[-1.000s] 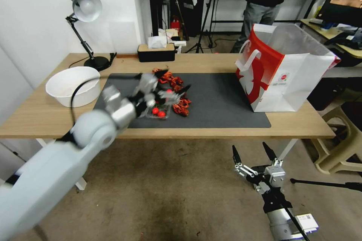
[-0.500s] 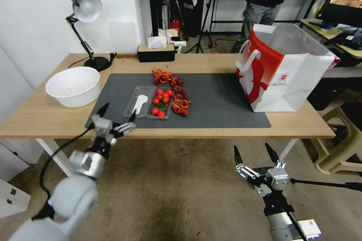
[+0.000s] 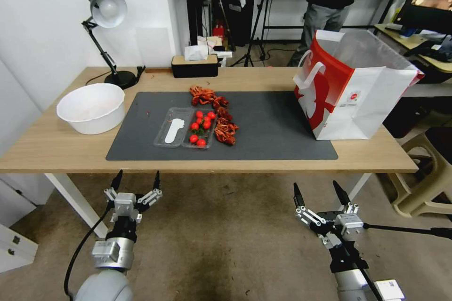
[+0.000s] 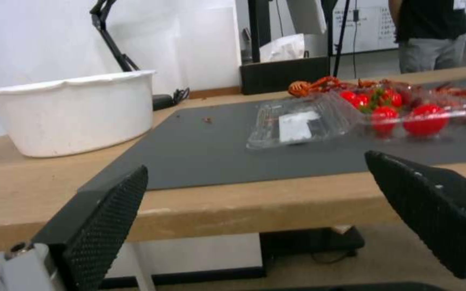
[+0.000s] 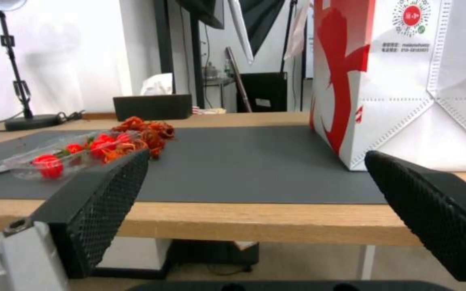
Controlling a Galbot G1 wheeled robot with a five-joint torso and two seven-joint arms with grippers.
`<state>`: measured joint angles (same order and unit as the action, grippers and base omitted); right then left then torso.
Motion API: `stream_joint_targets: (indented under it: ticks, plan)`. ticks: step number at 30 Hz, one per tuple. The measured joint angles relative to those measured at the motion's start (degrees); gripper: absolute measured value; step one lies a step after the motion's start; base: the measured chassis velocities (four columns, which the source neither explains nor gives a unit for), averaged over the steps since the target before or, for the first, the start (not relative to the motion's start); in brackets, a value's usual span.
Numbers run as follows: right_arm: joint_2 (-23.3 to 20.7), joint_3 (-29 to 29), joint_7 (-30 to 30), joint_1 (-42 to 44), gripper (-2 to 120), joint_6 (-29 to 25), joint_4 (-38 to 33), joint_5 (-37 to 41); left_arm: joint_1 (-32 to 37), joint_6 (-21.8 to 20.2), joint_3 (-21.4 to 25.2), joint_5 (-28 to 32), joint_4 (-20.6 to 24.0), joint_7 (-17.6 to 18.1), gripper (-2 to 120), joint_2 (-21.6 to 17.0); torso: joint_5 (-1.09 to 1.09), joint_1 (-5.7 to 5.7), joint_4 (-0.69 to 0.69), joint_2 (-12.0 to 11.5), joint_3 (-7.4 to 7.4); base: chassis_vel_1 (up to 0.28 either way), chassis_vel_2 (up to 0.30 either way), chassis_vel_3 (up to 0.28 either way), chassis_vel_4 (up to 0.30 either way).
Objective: Pick up the trash from the table and place it into the takeout bag.
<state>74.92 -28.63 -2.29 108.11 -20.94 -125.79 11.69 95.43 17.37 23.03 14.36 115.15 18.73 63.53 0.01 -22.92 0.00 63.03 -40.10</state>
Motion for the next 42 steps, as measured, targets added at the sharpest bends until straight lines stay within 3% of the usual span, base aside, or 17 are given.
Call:
stream_joint_targets:
  ticks: [10,17,42]
  plan:
    - [-1.0,0.53,5.76,-1.45,100,1.81,0.37,8.57,0.79,1.31,1.05,0.37,0.41,-0.07,100,1.12,-0.02,0.0,0.0,0.0,0.0,0.0,0.0,0.0,0.0]
    - [-2.36,1.14,5.2,-6.43,100,3.76,4.16,12.57,1.58,2.33,1.97,0.18,0.17,-0.37,100,1.5,0.0,0.0,0.01,0.0,0.0,0.0,0.0,0.0,0.0]
    - [-2.66,1.25,2.36,-9.15,100,4.98,7.14,12.38,1.69,2.39,2.12,0.45,-0.03,-1.94,100,1.82,-0.02,0.0,0.0,0.0,0.0,0.0,0.0,0.0,0.0]
